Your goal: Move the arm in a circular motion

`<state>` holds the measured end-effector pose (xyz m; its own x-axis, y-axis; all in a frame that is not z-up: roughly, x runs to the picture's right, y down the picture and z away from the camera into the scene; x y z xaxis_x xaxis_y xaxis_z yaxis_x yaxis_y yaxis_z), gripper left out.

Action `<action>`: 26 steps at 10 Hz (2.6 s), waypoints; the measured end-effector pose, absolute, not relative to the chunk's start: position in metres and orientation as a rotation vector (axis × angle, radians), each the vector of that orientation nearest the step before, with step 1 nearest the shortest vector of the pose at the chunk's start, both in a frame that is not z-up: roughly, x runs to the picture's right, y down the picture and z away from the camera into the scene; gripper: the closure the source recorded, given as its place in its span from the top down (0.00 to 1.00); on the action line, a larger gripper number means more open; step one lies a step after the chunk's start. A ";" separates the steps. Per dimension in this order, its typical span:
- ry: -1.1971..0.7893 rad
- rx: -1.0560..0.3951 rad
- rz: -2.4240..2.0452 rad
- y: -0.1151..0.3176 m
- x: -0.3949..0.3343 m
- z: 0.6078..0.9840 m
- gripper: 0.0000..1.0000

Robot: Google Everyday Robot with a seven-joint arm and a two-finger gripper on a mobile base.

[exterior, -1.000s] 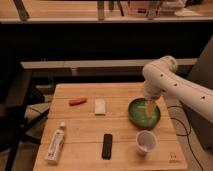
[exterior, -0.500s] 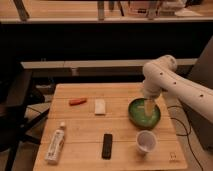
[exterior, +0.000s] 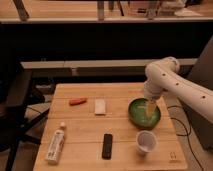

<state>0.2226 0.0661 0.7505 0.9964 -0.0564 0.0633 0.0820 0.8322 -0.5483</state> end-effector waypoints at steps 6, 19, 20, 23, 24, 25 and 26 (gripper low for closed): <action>-0.067 -0.599 -0.099 0.067 0.225 0.756 0.80; -0.100 -0.628 -0.197 0.076 0.215 0.751 0.80; -0.105 -0.632 -0.207 0.075 0.212 0.752 0.80; -0.117 -0.637 -0.218 0.079 0.209 0.750 0.80; -0.122 -0.639 -0.226 0.081 0.206 0.750 0.80; -0.125 -0.640 -0.236 0.083 0.206 0.748 0.80; -0.130 -0.640 -0.241 0.085 0.204 0.747 0.80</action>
<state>0.2040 0.0847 0.7470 0.9640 -0.1818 0.1940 0.2618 0.7754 -0.5746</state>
